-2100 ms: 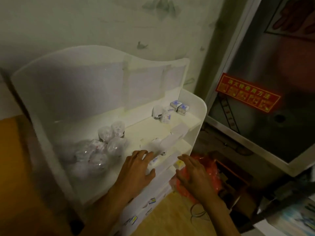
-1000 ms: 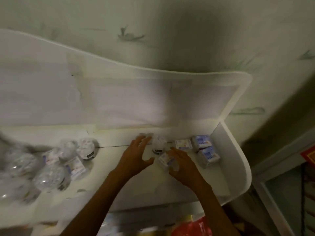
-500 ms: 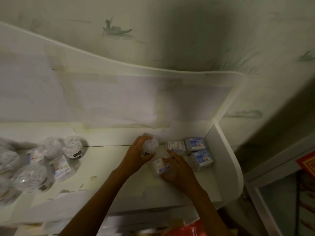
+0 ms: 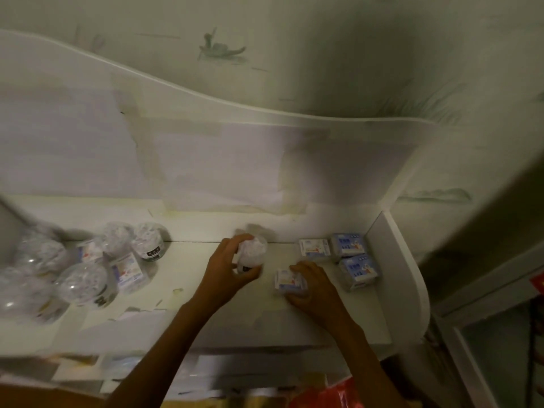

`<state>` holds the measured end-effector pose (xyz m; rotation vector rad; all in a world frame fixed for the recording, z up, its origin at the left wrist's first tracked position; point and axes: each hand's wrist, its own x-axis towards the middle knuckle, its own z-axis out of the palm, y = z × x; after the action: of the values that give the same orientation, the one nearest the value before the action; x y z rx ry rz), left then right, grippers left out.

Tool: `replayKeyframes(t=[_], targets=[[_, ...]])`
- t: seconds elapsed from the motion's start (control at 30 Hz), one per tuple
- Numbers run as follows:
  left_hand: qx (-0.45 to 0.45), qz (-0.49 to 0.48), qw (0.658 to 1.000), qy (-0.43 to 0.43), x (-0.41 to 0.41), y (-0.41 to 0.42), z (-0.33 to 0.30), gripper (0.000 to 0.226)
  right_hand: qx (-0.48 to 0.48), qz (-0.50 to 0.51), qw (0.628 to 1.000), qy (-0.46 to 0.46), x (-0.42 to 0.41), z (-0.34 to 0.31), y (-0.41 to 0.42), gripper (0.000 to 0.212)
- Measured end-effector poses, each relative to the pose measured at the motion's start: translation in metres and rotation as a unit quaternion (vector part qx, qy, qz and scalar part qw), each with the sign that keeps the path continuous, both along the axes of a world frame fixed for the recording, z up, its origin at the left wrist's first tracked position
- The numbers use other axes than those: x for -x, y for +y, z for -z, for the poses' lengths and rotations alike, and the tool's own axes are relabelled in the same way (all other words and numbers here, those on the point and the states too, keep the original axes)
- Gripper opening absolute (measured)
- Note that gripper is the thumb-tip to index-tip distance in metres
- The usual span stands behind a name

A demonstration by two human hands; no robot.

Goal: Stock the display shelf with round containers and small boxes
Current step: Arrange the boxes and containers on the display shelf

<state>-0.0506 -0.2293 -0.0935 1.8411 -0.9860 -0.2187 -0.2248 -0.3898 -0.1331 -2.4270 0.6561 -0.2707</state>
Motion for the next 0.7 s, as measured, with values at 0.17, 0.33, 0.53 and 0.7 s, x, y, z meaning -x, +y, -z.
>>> replayKeyframes(t=[0.17, 0.33, 0.53, 0.7], targets=[[-0.003, -0.012, 1.000, -0.020, 0.008, 0.031, -0.017, 0.064, -0.051, -0.004, 0.997, -0.065, -0.003, -0.008, 0.006, 0.059], [-0.001, -0.044, 0.998, -0.033, 0.009, 0.069, -0.035, 0.066, -0.097, 0.000, 0.982, -0.160, -0.009, -0.041, 0.023, 0.049], [0.035, -0.089, 0.995, -0.034, 0.005, 0.141, -0.060, 0.065, -0.139, -0.037, 0.969, -0.201, -0.036, -0.082, 0.073, 0.041], [0.053, -0.148, 0.987, -0.045, 0.002, 0.235, -0.081, 0.062, -0.158, -0.095, 0.962, -0.203, -0.070, -0.104, 0.154, 0.039]])
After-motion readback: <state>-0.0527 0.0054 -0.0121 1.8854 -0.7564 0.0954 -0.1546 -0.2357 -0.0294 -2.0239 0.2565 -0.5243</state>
